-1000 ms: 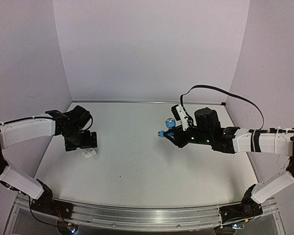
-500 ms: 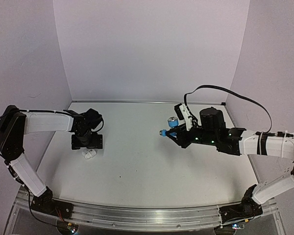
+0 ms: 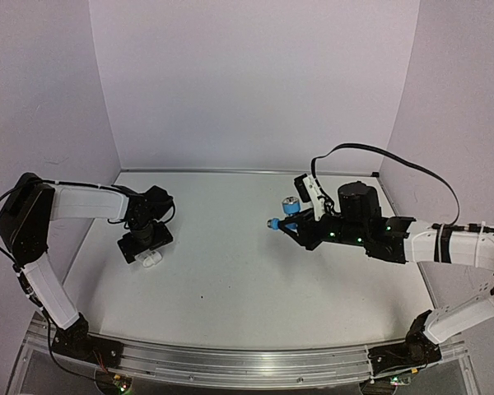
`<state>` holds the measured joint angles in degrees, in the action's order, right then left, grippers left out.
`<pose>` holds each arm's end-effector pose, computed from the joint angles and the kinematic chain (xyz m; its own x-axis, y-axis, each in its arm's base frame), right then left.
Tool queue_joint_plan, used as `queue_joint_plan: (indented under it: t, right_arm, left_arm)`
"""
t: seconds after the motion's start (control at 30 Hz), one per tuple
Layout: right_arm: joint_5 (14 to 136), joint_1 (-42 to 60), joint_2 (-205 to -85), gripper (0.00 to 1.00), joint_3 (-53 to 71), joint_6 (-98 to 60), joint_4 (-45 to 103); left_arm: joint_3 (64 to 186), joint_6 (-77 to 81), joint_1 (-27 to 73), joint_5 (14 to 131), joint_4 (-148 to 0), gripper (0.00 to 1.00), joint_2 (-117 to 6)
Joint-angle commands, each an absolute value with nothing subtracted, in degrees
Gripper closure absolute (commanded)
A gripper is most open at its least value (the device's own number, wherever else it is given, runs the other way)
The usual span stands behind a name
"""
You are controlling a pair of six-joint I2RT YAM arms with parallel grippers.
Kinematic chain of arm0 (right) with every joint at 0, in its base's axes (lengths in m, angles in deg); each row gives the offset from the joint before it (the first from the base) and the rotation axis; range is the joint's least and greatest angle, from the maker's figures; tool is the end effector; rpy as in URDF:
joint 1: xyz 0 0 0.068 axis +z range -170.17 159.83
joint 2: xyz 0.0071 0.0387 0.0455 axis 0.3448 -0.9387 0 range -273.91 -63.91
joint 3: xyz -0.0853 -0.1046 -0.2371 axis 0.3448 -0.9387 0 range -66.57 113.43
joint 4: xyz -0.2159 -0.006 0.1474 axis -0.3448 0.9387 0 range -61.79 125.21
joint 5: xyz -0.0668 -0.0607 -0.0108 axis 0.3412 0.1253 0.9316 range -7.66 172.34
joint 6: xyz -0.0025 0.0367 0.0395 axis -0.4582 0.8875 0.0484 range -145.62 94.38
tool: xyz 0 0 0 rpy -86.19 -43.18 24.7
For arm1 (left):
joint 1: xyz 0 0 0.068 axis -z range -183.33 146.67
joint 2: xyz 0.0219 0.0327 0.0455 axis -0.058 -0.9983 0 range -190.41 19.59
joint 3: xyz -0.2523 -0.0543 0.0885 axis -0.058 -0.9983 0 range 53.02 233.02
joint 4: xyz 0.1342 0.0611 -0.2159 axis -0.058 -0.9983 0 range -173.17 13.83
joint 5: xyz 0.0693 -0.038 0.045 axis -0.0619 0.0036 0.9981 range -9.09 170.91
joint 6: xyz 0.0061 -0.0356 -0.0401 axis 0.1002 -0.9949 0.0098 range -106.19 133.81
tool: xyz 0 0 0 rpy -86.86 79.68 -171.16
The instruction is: Install the water faucets
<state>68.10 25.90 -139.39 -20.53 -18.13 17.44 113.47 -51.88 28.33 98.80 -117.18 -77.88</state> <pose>0.2015 0.2218 0.2661 -0.3322 -0.1629 -0.9290 -0.8235 0.5304 0.2015 0.2682 -0.1525 0.1700 -0.7485 -0.5574 -0.3593 -0.5757 0.8151 -0.0652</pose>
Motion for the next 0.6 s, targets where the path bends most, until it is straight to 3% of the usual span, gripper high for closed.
queue_joint_plan:
  t: [0.0, 0.13, 0.27, 0.57]
  right_arm:
    - [67.59, 26.49, -137.57, 1.0, -20.82, -17.45, 13.33]
    - [67.58, 26.59, -137.56, 1.0, -20.95, -17.38, 13.26]
    - [67.57, 26.72, -137.64, 1.0, -20.95, -17.18, 13.18]
    - [67.87, 27.06, -137.82, 1.0, -20.7, -17.05, 13.0]
  left_arm:
    - [112.44, -57.22, 28.23, 98.59, -118.4, 0.0, -78.36]
    - [113.01, -54.62, 28.24, 98.87, -117.58, 0.0, -79.28]
    - [111.48, -50.04, 28.33, 97.24, -113.54, 0.08, -79.1]
    - [112.71, -41.48, 32.04, 94.59, -110.18, 0.44, -80.41]
